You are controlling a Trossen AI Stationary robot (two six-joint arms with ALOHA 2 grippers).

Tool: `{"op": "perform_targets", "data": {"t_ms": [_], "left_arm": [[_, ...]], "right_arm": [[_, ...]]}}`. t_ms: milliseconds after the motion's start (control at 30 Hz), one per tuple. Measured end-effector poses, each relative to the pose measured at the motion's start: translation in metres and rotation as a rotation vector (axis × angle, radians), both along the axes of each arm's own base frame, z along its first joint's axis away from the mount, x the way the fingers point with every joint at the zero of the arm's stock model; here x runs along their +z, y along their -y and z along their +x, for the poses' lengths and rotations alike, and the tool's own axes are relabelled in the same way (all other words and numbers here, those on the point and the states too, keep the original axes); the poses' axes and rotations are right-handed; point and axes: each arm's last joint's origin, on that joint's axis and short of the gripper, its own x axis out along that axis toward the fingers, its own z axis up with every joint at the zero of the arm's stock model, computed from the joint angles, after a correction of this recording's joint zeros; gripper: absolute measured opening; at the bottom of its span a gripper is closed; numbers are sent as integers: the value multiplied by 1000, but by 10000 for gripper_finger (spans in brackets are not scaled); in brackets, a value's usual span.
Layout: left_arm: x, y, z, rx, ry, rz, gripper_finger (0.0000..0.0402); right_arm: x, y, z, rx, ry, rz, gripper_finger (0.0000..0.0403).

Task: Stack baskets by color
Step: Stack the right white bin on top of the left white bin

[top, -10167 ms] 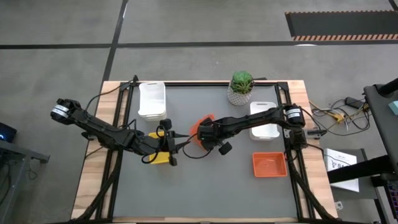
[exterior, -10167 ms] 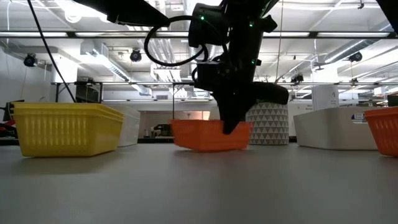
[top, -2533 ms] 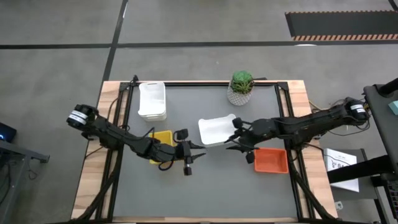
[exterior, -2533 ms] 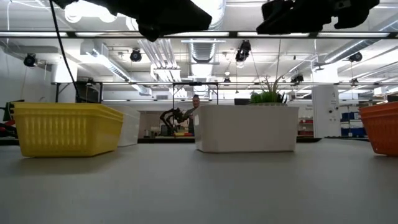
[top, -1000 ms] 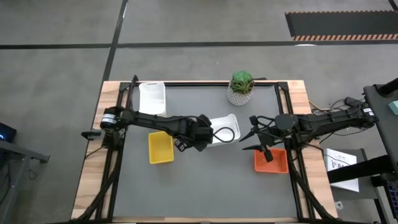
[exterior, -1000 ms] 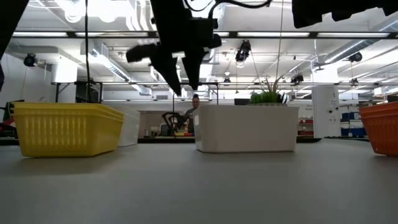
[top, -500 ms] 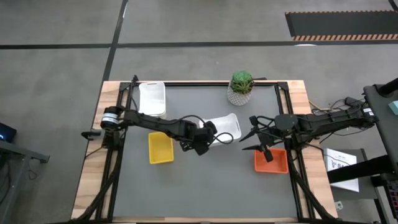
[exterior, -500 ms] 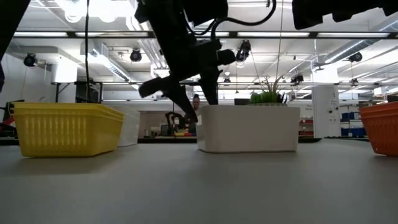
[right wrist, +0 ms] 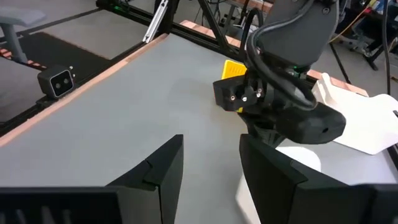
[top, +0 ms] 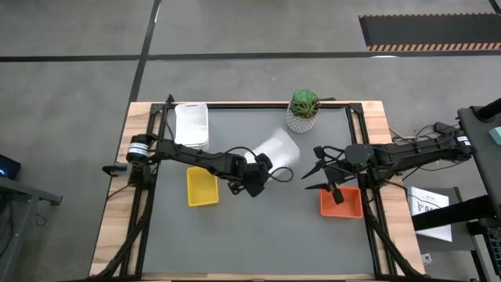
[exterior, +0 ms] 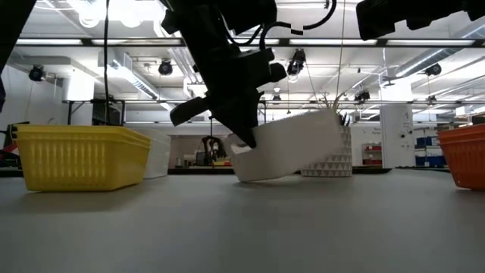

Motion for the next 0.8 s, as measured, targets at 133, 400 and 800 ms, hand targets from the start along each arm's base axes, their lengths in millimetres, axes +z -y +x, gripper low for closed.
{"op": "perform_targets", "data": {"t_ms": [133,400,800], "left_arm": [[1,2,0,0,4,0,3],[8,6,0,129,61,-9,0],[72,-5,-35,436,198,-128,0]], "right_arm": [[0,0,0,0,0,-1,151],[-1,0,0,-2,-12,4,151],[-3,0,-1,-7,-32,12,151]]}}
